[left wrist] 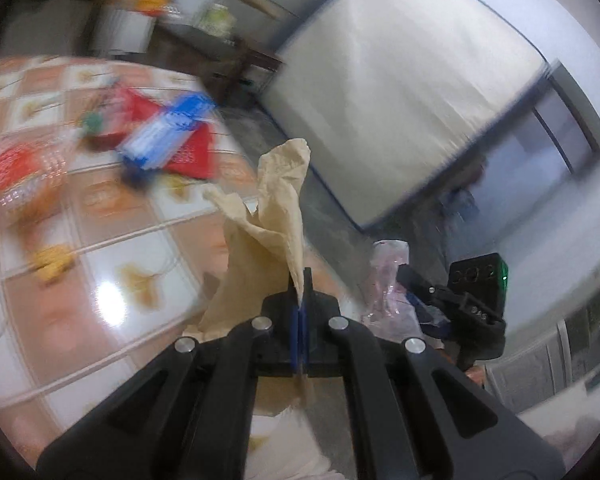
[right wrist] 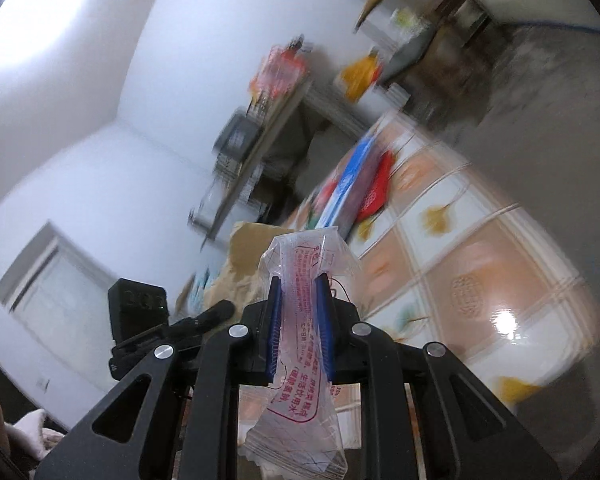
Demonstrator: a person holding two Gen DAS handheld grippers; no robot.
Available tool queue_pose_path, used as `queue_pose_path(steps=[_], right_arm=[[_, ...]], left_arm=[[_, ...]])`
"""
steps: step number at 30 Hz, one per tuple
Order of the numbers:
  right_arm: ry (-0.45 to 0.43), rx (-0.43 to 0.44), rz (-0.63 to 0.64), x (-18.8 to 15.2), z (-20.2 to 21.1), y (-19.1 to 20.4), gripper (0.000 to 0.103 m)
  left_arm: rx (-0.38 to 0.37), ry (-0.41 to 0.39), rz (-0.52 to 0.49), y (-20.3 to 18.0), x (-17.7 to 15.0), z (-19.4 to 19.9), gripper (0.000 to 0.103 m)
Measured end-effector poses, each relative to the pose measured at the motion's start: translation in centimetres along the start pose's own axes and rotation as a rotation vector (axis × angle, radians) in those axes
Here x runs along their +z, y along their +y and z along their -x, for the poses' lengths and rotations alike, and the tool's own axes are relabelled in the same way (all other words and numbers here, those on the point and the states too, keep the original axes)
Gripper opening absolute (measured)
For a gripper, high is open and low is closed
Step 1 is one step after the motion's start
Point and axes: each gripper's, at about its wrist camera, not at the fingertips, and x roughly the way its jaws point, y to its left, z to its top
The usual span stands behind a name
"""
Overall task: Collect trash
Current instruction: 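Carry the tan paper and plastic bag over the blue wastebasket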
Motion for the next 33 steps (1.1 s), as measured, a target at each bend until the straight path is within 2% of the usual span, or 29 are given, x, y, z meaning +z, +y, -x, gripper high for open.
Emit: queue_pose_path(steps=[5,8,10,13,18,21,23,26,31,33], right_arm=[[-0.241,-0.151,-0.043,0.0,10.9,-4.1,0.017],[-0.358,-0.267,-0.103,-0.9,17.0,-7.2,0.017],[-0.42,-0.377,-0.138,-1.8,20.3,-9.1,0.017],[-0.466,-0.502,-0.194,-3.3,23.4,-11.9,0.017],[-0.461,-0.572,-0.303,-5.0,24.3,-17.4,0.017],[-0.418,-0.587,-0.362,-5.0,22.8,-21.3,0.017],[-0.385,-0.609,-0.386,-4.6,21.4,-23.5,0.017],[-0.344,-0.648,-0.401,-3.6,19.8,-27.0,0.017],[-0.295,-0.662,-0.4,-1.3,17.0,-31.0,0.017],[-0.285,-0.672,-0.383,-0.6,16.2,-32.1,0.018]], left_arm=[[-0.099,0.115,-0.168,-8.8,0.8,-8.1,0.0],[-0.149,0.199,-0.211,-13.4,0.4,-14.1,0.0],[-0.173,0.257,-0.21,-15.7,-0.3,-18.1,0.0],[-0.148,0.32,-0.2,-17.8,-2.3,-24.4,0.0],[-0.033,0.41,-0.112,-16.7,-6.5,-34.0,0.0],[0.056,0.437,-0.066,-15.1,-9.4,-38.5,0.0],[0.131,0.43,-0.103,-14.1,-10.7,-41.3,0.0],[0.197,0.447,-0.081,-12.6,-11.9,-44.7,0.0],[0.226,0.458,-0.054,-10.8,-11.6,-49.1,0.0],[0.206,0.453,-0.039,-10.6,-11.6,-49.9,0.001]])
